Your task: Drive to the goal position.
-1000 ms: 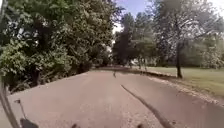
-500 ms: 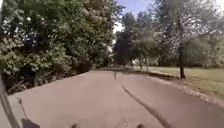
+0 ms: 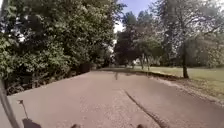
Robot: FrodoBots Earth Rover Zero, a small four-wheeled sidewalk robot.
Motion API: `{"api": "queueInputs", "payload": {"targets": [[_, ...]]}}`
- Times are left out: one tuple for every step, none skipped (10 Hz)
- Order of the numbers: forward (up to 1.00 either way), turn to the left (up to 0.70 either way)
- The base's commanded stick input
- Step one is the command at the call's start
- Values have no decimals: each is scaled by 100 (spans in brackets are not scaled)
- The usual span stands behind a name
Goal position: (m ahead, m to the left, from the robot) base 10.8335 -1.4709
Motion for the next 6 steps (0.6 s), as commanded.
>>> {"api": "queueInputs", "payload": {"targets": [[70, 0], [70, 0], [70, 0], [70, 0], [70, 0], [70, 0]]}}
